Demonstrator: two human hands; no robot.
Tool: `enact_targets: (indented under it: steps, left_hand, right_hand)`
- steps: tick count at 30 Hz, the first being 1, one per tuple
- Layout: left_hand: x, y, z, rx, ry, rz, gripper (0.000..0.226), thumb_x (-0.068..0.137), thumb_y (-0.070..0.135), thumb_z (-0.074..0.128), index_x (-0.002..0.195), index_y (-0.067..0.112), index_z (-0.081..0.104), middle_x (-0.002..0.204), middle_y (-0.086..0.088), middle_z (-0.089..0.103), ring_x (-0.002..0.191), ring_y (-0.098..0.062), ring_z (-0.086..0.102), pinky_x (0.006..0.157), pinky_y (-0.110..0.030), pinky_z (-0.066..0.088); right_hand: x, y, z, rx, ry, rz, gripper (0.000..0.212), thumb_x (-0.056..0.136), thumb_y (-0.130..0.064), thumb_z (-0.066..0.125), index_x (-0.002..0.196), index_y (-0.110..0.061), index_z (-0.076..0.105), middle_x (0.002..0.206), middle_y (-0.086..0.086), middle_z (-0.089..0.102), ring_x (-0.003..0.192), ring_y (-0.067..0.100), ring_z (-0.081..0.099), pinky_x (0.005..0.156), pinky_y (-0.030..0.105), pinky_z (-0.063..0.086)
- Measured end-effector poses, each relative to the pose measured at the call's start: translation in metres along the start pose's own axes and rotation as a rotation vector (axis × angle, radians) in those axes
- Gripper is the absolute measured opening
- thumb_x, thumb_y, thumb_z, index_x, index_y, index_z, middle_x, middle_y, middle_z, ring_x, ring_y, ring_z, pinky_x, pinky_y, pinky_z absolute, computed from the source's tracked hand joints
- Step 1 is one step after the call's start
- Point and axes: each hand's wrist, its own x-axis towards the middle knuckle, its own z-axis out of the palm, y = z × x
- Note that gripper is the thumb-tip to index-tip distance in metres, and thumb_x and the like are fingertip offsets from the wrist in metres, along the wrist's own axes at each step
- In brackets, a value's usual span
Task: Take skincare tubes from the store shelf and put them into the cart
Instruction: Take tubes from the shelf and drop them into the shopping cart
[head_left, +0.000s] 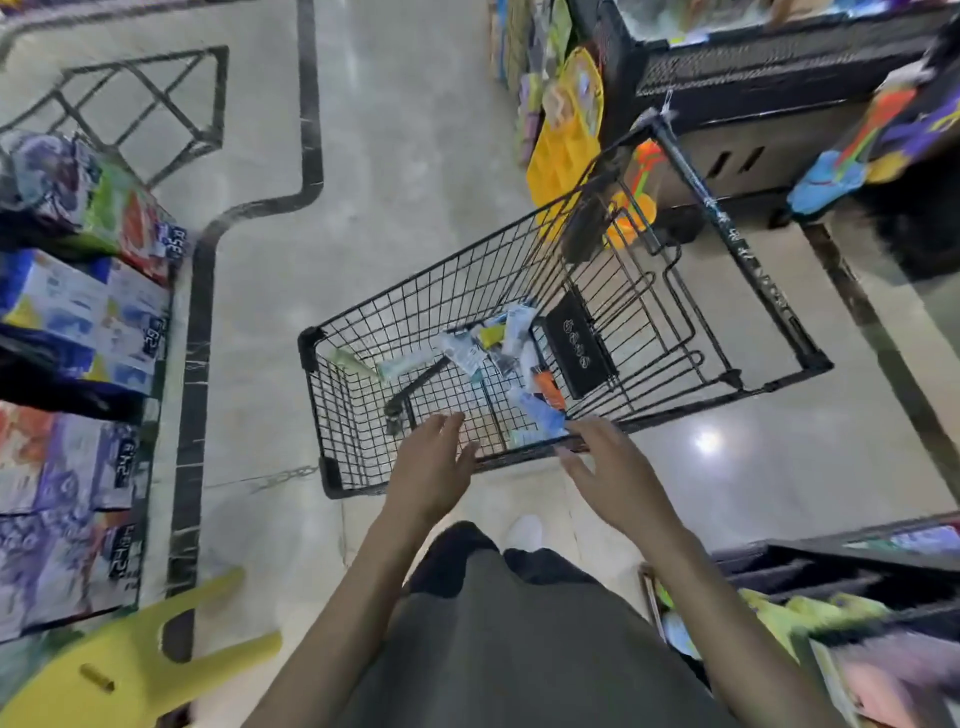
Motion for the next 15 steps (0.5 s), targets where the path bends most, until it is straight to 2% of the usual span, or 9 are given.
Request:
enact_targets:
  steps: [3,6,11,15]
  left_hand:
    - [0.013,-0.007,0.003,-0.039,-0.025,-0.069,0.051,0.104,0.036,0.052,0.149,0.012,0.046,0.141,-0.012,0.055,0.129,-0.032,0.052,0.104,-0.042,0.043]
    - [0.034,-0.021,0.01,-0.085,-0.08,-0.163,0.052,0.104,0.037,0.051,0.15,0.013,0.045,0.146,-0.011,0.053,0.133,-0.029,0.05,0.109,-0.04,0.04]
    - [0.099,-0.054,0.027,-0.171,-0.17,-0.248,0.049,0.103,0.038,0.051,0.146,0.014,0.047,0.138,-0.011,0.057,0.122,-0.029,0.056,0.1,-0.041,0.046]
    - [0.17,-0.078,0.05,-0.24,-0.257,-0.324,0.056,0.102,0.041,0.051,0.151,0.018,0.04,0.152,-0.011,0.047,0.139,-0.029,0.046,0.112,-0.051,0.042]
  right_hand:
    - [0.065,-0.011,-0.009,-0.074,-0.056,-0.089,0.045,0.103,-0.035,0.056,0.145,-0.021,0.052,0.15,0.0,0.048,0.132,0.023,0.049,0.101,0.038,0.045]
    - [0.132,-0.017,-0.006,-0.16,-0.142,-0.153,0.046,0.101,-0.033,0.058,0.144,-0.018,0.053,0.145,0.005,0.052,0.132,0.027,0.051,0.104,0.041,0.047]
    - [0.236,-0.013,0.01,-0.351,-0.302,-0.202,0.048,0.101,-0.032,0.06,0.145,-0.015,0.051,0.144,0.01,0.054,0.132,0.031,0.05,0.103,0.043,0.046]
    - [0.308,0.008,0.032,-0.434,-0.374,-0.164,0.046,0.096,-0.024,0.064,0.141,-0.018,0.056,0.139,0.011,0.057,0.129,0.031,0.052,0.102,0.044,0.049]
